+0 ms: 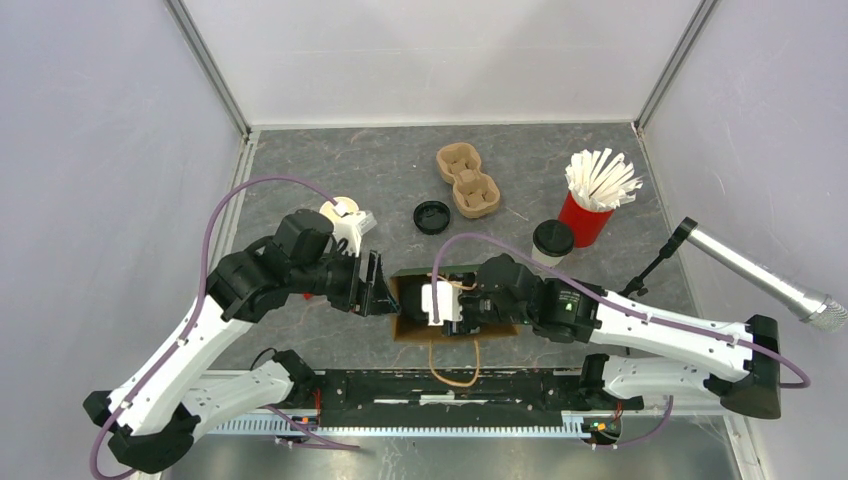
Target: Pack the takeout coffee
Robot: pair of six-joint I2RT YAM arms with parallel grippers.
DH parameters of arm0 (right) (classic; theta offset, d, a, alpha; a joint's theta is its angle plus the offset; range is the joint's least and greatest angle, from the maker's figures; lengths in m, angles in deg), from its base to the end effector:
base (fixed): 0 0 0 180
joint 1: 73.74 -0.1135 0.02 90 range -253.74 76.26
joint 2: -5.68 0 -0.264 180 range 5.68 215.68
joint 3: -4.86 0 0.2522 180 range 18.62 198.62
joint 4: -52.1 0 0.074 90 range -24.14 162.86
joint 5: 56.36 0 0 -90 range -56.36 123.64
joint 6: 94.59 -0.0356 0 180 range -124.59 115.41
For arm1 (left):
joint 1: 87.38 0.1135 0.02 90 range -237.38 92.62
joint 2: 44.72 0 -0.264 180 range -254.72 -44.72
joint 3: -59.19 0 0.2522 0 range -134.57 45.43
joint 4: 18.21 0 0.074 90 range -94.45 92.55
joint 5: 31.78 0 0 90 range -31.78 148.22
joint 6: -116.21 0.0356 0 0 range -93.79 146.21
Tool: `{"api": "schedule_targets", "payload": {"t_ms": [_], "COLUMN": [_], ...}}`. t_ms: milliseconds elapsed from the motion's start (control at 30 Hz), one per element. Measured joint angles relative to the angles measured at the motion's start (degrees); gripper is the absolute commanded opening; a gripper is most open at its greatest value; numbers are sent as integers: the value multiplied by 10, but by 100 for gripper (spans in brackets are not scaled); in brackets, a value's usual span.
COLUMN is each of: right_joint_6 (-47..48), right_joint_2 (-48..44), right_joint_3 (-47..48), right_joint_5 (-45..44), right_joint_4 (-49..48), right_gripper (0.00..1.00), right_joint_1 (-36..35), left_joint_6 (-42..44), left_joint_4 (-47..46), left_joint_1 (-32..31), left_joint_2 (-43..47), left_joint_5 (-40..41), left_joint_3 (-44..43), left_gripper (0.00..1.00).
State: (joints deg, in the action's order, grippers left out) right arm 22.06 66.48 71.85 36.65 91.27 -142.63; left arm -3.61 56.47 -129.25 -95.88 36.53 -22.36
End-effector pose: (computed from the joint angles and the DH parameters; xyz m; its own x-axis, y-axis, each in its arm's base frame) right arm 0.0825 0.2188 0.3115 0.2498 -0.5968 -0.7626 -0.9347 0.0570 -0.3507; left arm 0.1019 -0.1090 0.3719 -0.8575 0.1481 -0.4927 0.4504 0.6789 -0.5799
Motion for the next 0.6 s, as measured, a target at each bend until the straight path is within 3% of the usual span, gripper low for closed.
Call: {"api": "schedule_targets", "payload": {"t_ms": [433, 600], "right_joint_6": [23, 41], "right_joint_2": [33, 66], "right_joint_3": [-9, -9], "right_joint_5": [-23, -7], "right_joint_4": [-56, -53], "right_gripper": [78, 82], "right_joint_1": [-6, -12], "left_joint_6": [-6, -6], "left_joint_4": [-7, -14], "left_joint_1": [0, 0], "left_joint_2": [-20, -24], "left_joint_5": [-21, -28], "left_joint_3": [10, 11], "left_gripper": [52, 35]}}
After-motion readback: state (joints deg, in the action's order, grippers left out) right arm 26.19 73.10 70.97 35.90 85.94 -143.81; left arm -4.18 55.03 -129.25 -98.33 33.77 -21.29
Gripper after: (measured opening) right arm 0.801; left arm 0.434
